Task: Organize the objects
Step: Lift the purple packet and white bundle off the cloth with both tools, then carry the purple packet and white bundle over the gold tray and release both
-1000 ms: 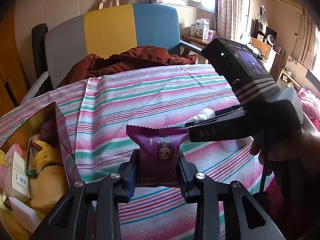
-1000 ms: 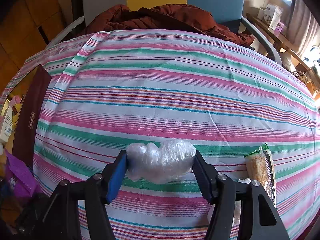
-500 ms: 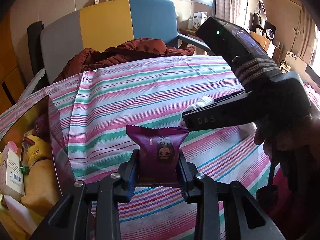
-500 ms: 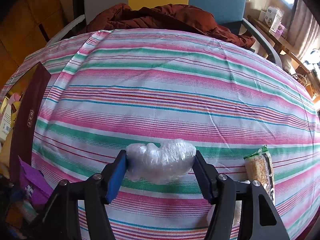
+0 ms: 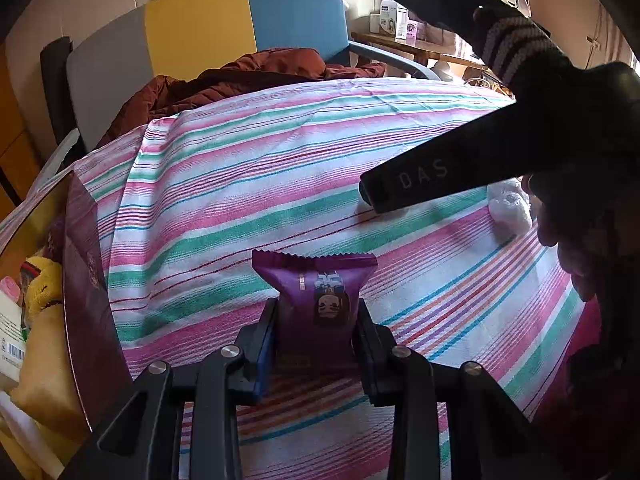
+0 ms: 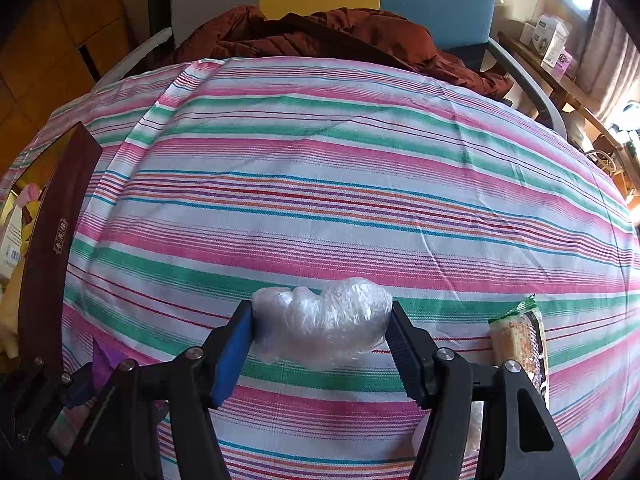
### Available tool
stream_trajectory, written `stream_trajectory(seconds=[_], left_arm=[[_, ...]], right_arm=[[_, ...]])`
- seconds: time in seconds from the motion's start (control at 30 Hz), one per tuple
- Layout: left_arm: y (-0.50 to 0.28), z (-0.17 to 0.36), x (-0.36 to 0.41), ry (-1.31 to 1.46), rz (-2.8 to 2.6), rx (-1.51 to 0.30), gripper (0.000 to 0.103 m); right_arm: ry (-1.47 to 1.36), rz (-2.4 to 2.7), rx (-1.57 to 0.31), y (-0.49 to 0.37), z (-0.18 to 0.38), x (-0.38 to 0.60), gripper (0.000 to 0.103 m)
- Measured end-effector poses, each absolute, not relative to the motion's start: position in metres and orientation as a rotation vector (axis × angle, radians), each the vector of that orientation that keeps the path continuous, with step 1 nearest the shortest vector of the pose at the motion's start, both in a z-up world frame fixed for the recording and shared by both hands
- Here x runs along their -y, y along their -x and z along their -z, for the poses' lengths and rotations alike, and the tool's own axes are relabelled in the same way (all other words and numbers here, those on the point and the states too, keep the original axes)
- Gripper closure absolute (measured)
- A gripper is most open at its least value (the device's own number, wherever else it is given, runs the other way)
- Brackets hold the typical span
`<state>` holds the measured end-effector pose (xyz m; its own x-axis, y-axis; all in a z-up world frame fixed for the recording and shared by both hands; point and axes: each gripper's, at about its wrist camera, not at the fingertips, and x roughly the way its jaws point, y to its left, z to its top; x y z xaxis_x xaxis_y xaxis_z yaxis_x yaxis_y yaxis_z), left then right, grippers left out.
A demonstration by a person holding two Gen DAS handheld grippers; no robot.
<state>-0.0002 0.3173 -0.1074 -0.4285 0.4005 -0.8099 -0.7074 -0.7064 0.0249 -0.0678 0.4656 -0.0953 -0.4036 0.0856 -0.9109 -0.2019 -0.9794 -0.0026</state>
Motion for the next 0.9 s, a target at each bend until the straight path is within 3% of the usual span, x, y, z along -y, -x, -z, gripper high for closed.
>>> stream_trajectory(seconds=[0.4, 0.9], left_arm=[[-0.001, 0.105, -0.319, 1.059, -2.142, -0.487, 0.069], [-0.004, 0.023, -0.241, 0.911, -2.272, -0.332, 0.069]], right_arm=[[1.593, -2.523, -0.207, 0.066, 0.092, -0.468, 0.038], [1.545, -2.664, -0.305, 0.053, 0.064, -0.429, 0.038]])
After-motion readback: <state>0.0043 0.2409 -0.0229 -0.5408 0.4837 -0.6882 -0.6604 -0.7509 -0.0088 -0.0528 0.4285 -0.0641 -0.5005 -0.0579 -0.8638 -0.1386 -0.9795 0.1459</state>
